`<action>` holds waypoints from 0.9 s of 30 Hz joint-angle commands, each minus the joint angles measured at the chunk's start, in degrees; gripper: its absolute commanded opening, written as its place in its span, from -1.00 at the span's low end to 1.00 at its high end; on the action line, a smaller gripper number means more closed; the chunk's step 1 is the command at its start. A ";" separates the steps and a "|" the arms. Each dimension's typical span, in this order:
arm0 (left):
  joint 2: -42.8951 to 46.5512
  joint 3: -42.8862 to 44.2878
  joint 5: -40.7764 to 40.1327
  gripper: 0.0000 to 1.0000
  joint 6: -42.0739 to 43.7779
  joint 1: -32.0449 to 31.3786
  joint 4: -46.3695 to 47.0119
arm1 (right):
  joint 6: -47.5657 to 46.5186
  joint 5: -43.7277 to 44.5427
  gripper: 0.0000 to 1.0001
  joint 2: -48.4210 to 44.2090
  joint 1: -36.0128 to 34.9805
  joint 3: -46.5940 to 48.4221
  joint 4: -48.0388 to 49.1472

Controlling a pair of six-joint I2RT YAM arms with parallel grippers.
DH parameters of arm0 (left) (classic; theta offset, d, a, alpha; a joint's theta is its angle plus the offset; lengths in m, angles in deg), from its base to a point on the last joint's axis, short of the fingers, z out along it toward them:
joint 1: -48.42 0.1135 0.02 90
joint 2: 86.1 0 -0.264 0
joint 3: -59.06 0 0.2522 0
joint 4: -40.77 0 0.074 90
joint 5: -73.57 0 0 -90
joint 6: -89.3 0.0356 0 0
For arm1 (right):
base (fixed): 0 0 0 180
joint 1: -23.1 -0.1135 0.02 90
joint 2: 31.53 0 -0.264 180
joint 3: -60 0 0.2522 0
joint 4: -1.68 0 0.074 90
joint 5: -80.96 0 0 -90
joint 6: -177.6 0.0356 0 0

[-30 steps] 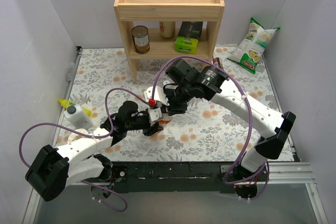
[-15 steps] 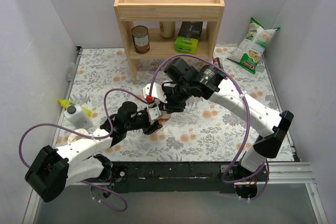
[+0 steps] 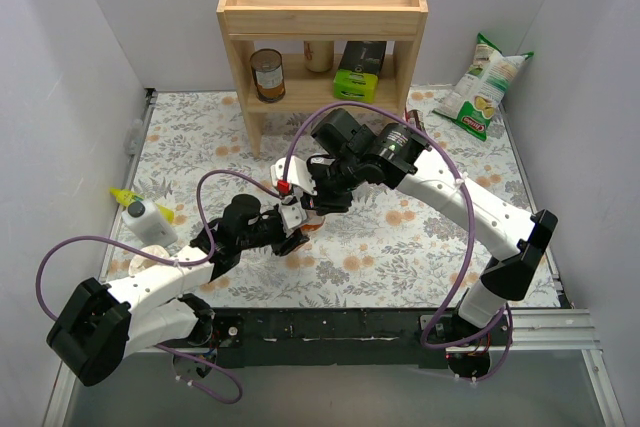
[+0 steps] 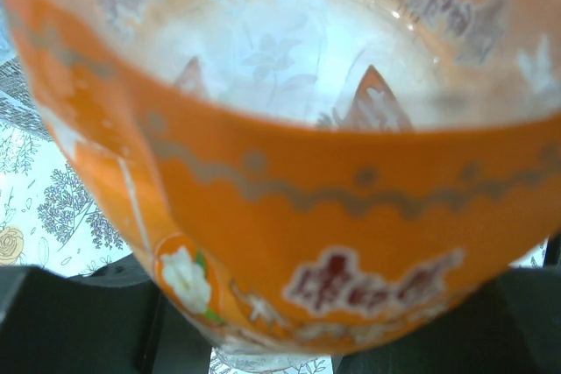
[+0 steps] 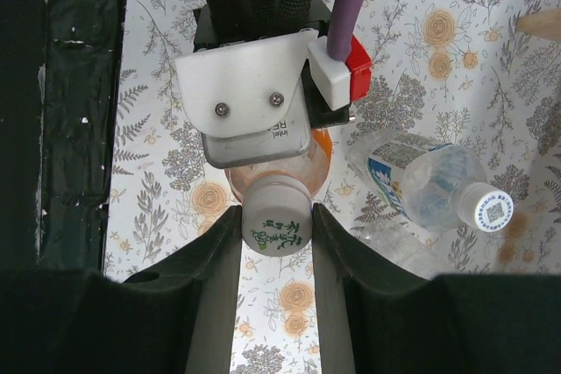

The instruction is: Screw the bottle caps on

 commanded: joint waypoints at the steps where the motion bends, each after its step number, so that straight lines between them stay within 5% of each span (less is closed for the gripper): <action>1: 2.11 1.59 -2.19 -0.97 -3.52 0.21 7.22 | 2.71 -5.59 -0.90 1.67 -1.44 0.51 -1.28; 2: 1.94 1.59 -1.92 -0.18 -3.79 0.21 7.04 | 2.54 -5.42 -0.91 1.50 -1.44 0.42 -1.36; 5: 2.63 0.98 0.18 0.51 -3.71 0.29 5.90 | 0.70 -4.10 -0.92 1.15 -1.26 0.33 -2.94; 6: 2.90 0.71 0.62 0.96 -3.71 0.29 5.64 | -0.18 -3.58 -0.92 0.97 -1.26 0.25 -3.82; 19: 5.19 0.45 7.74 0.96 1.74 0.29 -1.49 | -11.51 9.87 -0.97 -12.73 0.41 -10.12 -10.42; 27: 0.10 -1.49 16.62 0.95 -1.85 0.29 13.95 | -11.44 9.52 -0.97 -9.49 0.41 -5.13 -10.42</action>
